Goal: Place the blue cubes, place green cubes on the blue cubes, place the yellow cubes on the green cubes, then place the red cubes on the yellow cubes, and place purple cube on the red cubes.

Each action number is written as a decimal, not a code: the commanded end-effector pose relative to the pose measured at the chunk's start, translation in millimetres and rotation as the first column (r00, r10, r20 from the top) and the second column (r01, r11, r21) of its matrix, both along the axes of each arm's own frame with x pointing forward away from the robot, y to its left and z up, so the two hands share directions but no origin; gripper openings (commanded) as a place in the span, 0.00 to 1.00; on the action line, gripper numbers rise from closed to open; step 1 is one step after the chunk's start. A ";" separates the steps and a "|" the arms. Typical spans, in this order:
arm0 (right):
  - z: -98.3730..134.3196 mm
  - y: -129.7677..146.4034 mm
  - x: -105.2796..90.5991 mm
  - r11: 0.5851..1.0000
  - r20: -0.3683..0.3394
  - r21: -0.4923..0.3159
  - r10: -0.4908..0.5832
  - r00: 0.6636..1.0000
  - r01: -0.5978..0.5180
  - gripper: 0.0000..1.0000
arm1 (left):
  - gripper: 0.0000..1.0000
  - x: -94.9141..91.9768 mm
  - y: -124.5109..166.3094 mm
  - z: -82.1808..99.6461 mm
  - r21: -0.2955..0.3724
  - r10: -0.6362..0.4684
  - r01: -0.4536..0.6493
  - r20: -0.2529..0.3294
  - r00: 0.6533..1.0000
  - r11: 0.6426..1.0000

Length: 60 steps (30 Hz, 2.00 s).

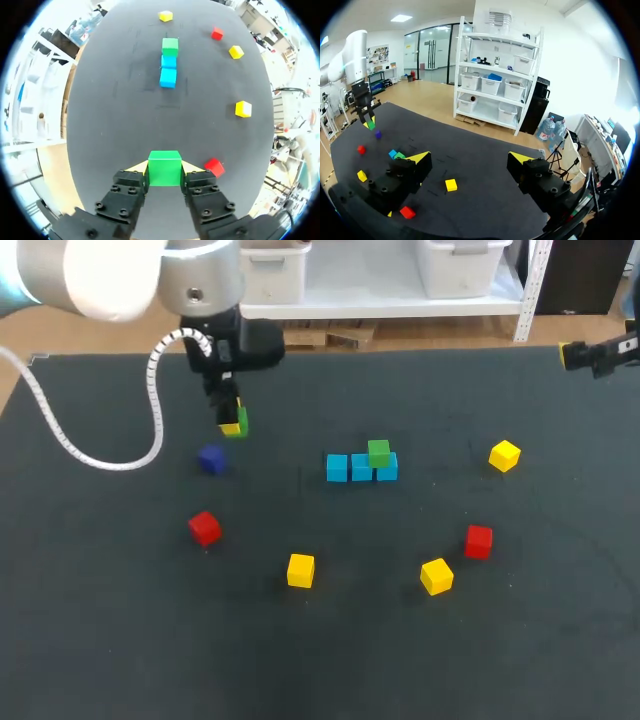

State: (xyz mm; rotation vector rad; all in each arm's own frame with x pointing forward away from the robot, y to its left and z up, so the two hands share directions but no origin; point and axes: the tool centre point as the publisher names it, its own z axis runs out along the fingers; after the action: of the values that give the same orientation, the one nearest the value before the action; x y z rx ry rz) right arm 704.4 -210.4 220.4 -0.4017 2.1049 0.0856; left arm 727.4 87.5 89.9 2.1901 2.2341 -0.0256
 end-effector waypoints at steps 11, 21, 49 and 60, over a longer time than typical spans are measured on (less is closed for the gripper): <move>-4.1 -0.8 1.5 1.000 0.039 0.017 0.008 0.999 -0.009 1.00 | 0.00 8.1 -39.4 -1.0 0.040 -0.033 0.033 -0.009 0.999 0.999; -4.1 -0.8 1.5 1.000 0.039 0.017 0.008 0.999 -0.009 1.00 | 0.00 11.8 -51.2 -5.1 0.020 0.063 -0.063 -0.002 0.998 0.998; -4.1 -0.8 1.5 1.000 0.039 0.017 0.008 0.999 -0.009 1.00 | 0.00 4.6 -84.0 -12.1 -0.044 0.024 -0.024 0.002 1.000 0.999; -4.1 -0.8 1.5 1.000 0.039 0.017 0.008 0.999 -0.009 1.00 | 0.00 4.6 -84.0 -12.1 -0.044 0.024 -0.024 0.002 1.000 0.999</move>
State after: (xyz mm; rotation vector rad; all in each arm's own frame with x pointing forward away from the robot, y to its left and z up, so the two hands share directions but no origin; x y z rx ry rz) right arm 704.4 -210.3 220.3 -0.4017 2.1048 0.0856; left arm 732.7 2.3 77.9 2.1399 2.2400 -0.0703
